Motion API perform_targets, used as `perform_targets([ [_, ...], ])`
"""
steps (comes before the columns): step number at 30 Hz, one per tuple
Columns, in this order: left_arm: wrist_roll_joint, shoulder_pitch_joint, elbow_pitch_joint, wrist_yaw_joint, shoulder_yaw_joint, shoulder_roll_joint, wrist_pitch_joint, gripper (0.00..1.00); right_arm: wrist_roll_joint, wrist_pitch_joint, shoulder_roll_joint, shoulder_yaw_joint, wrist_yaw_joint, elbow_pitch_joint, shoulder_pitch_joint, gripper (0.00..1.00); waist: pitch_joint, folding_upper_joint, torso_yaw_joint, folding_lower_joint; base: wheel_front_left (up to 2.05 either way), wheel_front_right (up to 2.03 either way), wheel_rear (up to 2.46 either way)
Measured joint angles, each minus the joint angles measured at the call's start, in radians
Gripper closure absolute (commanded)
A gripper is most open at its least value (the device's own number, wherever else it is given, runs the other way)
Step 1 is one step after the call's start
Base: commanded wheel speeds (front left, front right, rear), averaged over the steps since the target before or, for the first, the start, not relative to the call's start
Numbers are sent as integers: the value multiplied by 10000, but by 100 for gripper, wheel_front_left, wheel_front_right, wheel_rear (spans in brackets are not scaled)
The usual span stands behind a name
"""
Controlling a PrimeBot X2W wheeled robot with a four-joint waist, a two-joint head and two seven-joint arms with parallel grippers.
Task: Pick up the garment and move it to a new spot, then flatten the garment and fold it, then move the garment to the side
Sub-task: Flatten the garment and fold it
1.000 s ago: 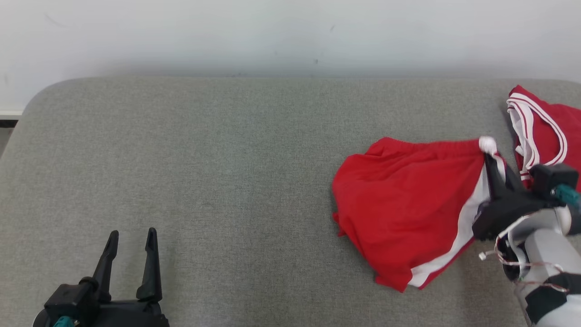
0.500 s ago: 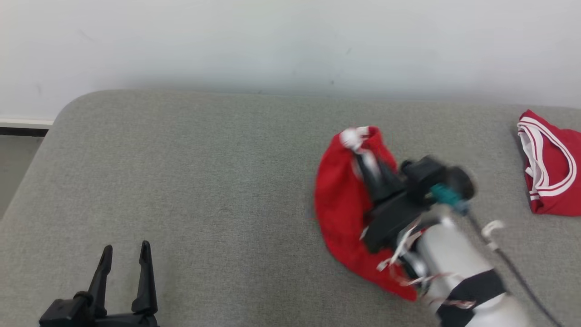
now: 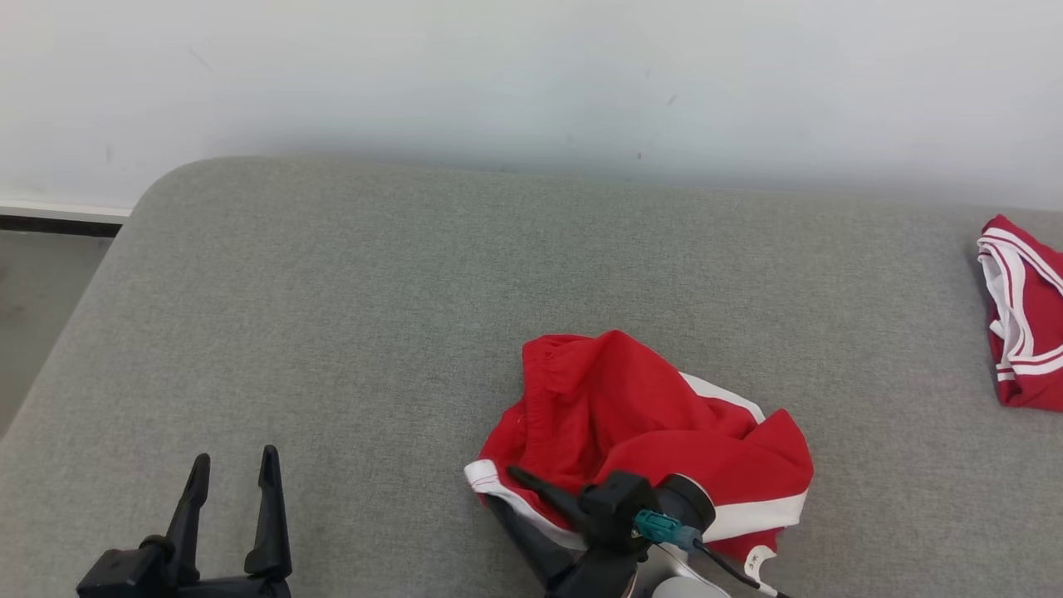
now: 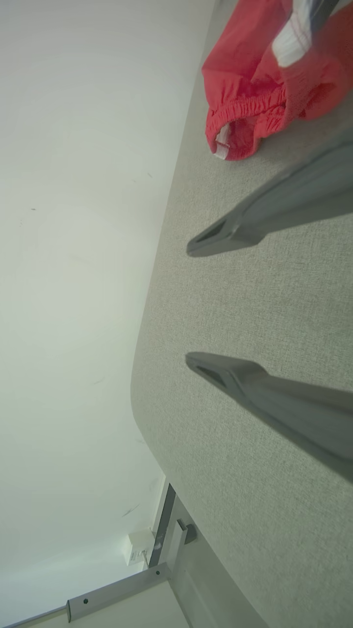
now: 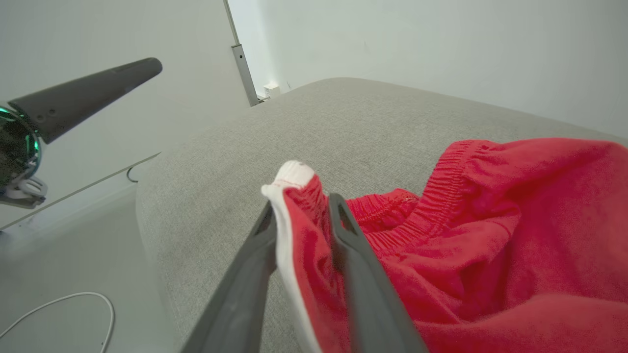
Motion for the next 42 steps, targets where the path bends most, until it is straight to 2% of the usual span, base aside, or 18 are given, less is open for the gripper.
perform_targets([
  [4, -12, 0, 8, 40, 65, -2, 0, 0, 343, -221, 2, -98, 0, 132, -138, 0, 29, 0, -127, 0, 0, 0, 0],
  [11, -10, 4, -77, 61, 238, -12, 0, 0, 48, -368, -27, -1386, 0, 240, -344, 0, 26, 0, -548, 0, 0, 0, 0],
  [17, 8, 97, -138, 84, 291, -17, 0, 0, -366, -382, -504, -2071, 0, -763, 569, 0, -43, 0, -923, 1, 0, 0, 0],
  [25, 90, 209, -240, 54, 372, -19, 0, 0, -907, -403, -849, -4508, 0, -2107, 2146, 0, -151, 0, -1104, 1, 0, 0, 0],
  [30, 178, 362, -276, 54, 439, -19, 0, 0, -1273, -332, -1058, -5507, 0, -2612, 3123, 0, -212, 0, -1242, 1, 0, 0, 0],
  [35, 238, 361, -280, 46, 426, -21, 0, 0, -1319, 69, -1166, -5894, 0, -2980, 3467, 0, -233, 0, -1343, 1, 0, 0, 0],
  [42, 251, 330, -270, 38, 320, -21, 0, 0, -1143, 686, -1267, -5733, 0, -2813, 3360, 0, -184, 0, -1305, 1, 0, 0, 0],
])
